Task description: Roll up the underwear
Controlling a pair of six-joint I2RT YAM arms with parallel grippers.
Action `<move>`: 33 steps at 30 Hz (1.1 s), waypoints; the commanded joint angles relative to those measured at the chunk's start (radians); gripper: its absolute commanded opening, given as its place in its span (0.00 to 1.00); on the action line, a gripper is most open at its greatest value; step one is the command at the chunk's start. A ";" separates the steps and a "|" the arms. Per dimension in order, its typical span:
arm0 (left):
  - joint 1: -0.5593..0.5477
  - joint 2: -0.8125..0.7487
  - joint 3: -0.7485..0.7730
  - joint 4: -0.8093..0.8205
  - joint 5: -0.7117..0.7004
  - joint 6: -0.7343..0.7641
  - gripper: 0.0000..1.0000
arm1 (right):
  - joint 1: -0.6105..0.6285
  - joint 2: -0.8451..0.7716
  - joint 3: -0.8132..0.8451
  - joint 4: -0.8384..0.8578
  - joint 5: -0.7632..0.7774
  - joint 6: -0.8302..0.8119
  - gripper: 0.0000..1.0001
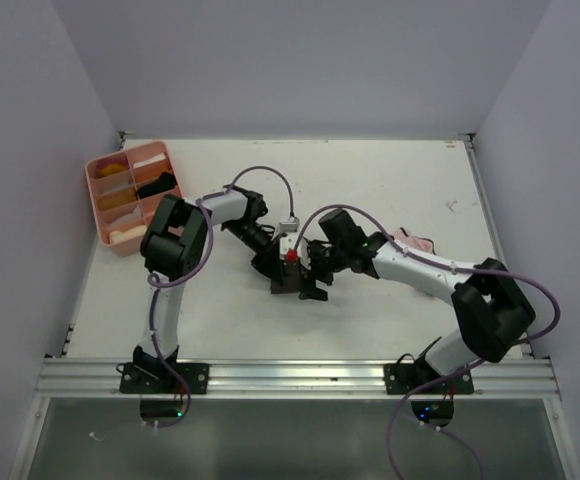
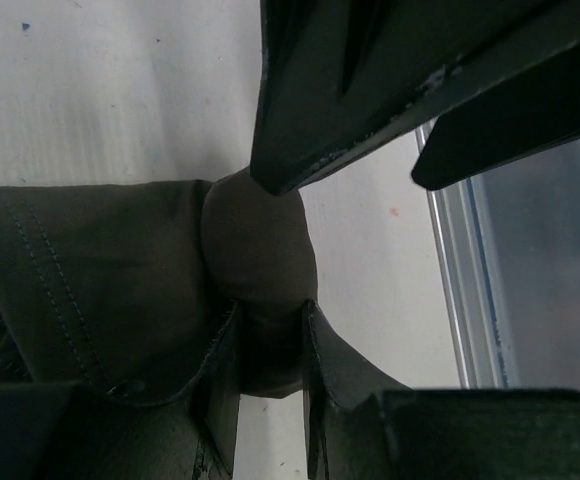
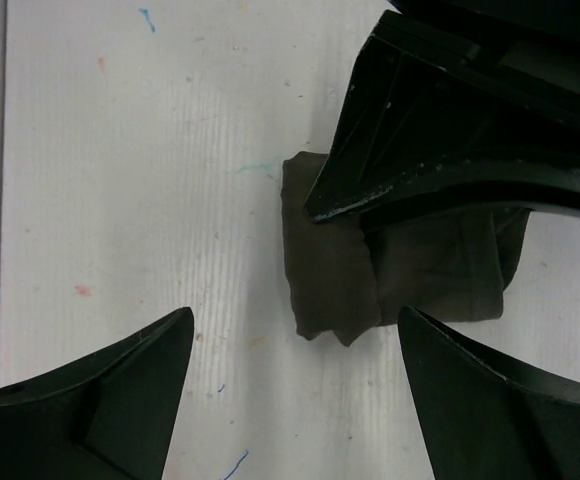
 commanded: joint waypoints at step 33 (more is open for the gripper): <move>0.025 -0.003 -0.021 0.160 -0.175 -0.222 0.33 | 0.117 0.298 0.027 0.078 -0.032 -0.120 0.00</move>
